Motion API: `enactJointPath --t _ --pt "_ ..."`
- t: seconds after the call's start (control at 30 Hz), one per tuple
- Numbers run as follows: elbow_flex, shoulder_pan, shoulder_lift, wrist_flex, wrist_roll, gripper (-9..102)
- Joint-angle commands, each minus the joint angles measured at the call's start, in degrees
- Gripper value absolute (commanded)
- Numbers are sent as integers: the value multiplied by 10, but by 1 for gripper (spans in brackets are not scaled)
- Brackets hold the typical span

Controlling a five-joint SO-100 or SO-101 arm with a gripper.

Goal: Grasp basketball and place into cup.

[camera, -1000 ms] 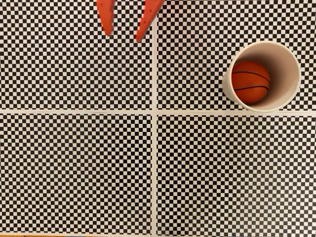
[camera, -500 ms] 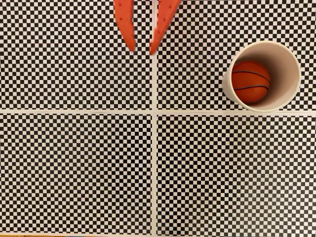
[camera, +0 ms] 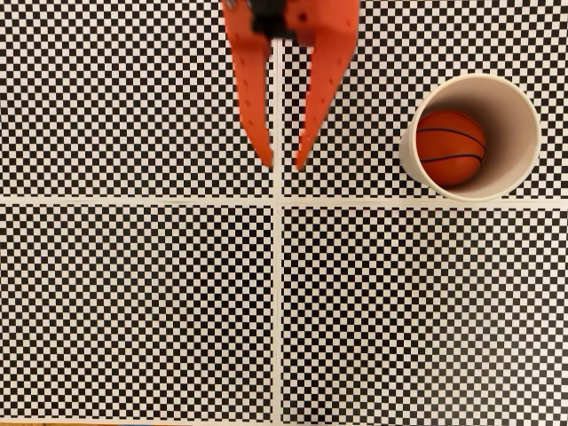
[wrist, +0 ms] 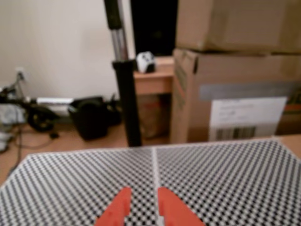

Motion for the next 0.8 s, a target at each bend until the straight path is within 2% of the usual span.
enactJointPath --t 0.0,0.33,0.5,0.77 --pt "34 -6 6 -68 2 0" --pt "95 -18 7 -64 2 0" --pt "95 -31 7 3 11 0" --pt "95 -57 6 171 1 3"
